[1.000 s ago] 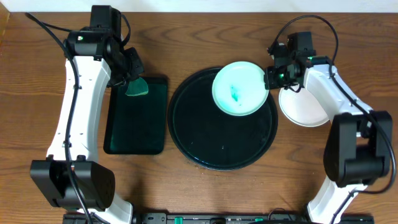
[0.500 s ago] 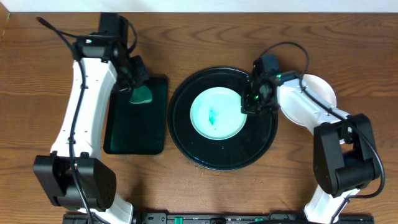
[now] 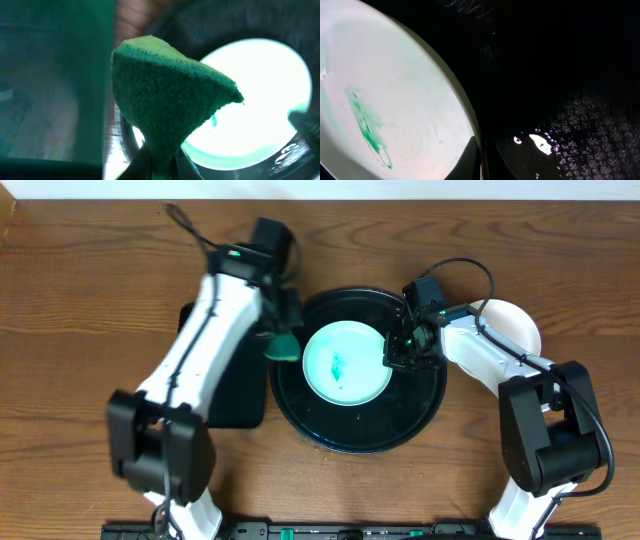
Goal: Clean dirty plates on tray and stack at the side
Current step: 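Grip the last pale green plate with right gripper, scrub with left sponge, then scrub the pale green plate with the sponge in the left gripper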
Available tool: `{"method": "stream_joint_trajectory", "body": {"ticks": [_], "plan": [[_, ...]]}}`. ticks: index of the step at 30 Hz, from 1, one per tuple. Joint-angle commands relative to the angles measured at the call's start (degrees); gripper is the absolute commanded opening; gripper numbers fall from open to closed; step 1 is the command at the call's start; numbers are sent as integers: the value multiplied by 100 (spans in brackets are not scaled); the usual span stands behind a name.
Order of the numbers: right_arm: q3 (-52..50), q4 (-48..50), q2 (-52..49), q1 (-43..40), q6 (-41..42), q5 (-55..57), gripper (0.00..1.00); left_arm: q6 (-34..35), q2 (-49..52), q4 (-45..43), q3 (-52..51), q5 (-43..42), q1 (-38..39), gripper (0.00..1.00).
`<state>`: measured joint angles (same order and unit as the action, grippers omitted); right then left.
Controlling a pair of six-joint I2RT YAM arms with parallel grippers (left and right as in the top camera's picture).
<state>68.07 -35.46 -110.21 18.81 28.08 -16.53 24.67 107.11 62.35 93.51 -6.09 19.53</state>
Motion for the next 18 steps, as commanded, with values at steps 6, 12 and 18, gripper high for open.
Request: {"method": "stream_joint_trajectory", "body": {"ticks": [6, 12, 18], "plan": [[-48, 79, -149, -28, -162, -133, 1, 490, 907, -470, -83, -125, 785, 7], [-48, 85, -149, -26, -199, -138, 1, 640, 1447, -616, -83, -122, 962, 7], [-48, 118, -149, -26, -216, -175, 1, 691, 1773, -824, -83, -691, 1211, 7]]}}
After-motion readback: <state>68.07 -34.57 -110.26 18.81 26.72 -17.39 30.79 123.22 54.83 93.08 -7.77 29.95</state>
